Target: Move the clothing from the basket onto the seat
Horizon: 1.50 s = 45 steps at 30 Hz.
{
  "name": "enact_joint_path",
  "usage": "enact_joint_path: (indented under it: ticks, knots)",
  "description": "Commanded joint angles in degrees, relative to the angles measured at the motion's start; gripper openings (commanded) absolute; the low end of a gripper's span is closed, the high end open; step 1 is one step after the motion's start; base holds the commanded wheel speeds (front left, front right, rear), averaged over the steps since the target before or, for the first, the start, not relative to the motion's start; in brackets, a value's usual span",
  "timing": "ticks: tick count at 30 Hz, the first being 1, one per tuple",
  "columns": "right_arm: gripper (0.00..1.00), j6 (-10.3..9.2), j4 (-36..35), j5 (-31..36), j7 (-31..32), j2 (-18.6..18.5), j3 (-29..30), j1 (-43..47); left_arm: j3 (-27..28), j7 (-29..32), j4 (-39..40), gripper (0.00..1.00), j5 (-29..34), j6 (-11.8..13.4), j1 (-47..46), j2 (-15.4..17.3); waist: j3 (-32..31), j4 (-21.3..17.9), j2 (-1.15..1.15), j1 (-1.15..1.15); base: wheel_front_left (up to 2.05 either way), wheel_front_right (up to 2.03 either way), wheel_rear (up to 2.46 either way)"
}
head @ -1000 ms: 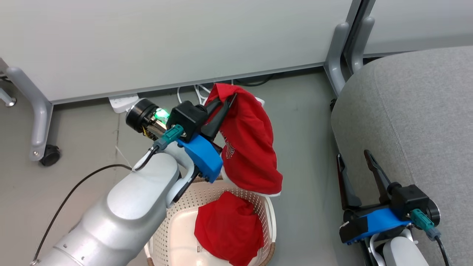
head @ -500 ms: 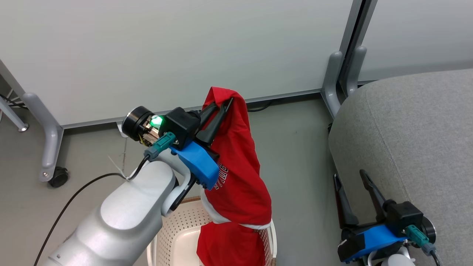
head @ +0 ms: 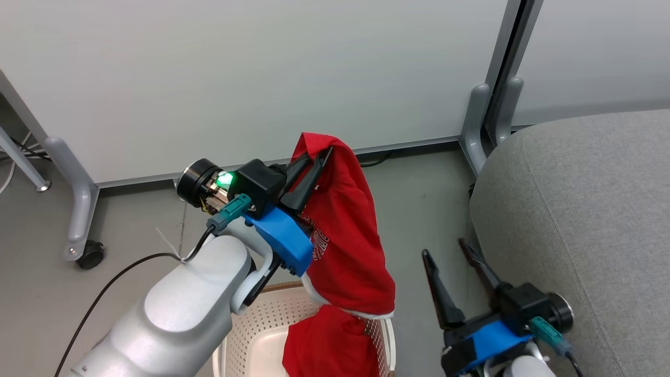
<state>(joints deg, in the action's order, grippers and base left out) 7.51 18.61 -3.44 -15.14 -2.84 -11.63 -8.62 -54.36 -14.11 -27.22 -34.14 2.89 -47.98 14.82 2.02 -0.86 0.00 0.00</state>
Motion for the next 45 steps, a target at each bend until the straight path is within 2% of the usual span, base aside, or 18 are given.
enact_joint_path:
  ticks: [1,14,25,38,39,40,41,45]
  knots:
    - [1.0,-0.04,0.1,0.1,0.0,-0.3,-1.2,-1.4,-0.1,0.2,0.3,0.0,0.1,0.2,0.2,0.1,0.2,0.1,0.0,0.0,0.0,0.0,0.0]
    - [1.0,-0.04,4.5,-1.0,0.0,-0.4,-13.2,-15.7,-0.9,0.0,0.7,0.0,0.8,-0.5,-2.6,-0.9,3.6,2.3,0.0,0.0,0.0,0.0,0.0]
    - [1.0,-0.04,15.8,0.2,0.0,-0.1,-15.0,-26.5,-1.9,-0.4,0.2,0.0,1.4,-1.3,-4.1,-3.0,5.9,5.1,0.0,0.0,0.0,0.0,0.0]
    - [1.0,-0.04,25.9,-0.9,0.0,0.0,-15.9,-33.0,-2.3,-0.8,-0.6,0.0,1.9,-2.3,-5.6,-4.9,7.7,6.7,0.0,0.0,0.0,0.0,0.0]
    - [0.97,-0.04,26.7,-1.4,0.0,-0.1,-16.0,-33.3,-2.3,-0.8,-0.7,0.0,1.9,-2.4,-5.6,-5.0,7.7,6.7,0.0,0.0,0.0,0.0,0.0]
    - [0.45,-0.04,27.3,-1.7,0.0,-0.1,-16.1,-33.6,-2.2,-0.9,-0.8,0.0,1.9,-2.3,-5.6,-5.1,7.8,6.7,0.0,0.0,0.0,0.0,0.0]
    - [0.0,-0.04,27.9,-2.2,0.0,0.0,-16.3,-33.9,-2.2,-0.9,-1.0,0.0,1.9,-2.4,-5.6,-5.2,7.8,6.7,0.0,0.0,0.0,0.0,0.0]
    - [0.0,-0.04,28.9,-3.4,0.0,0.0,-17.2,-34.9,-2.0,-1.0,-1.4,0.0,1.9,-2.6,-5.5,-5.4,7.7,6.6,0.0,0.0,0.0,0.0,0.0]
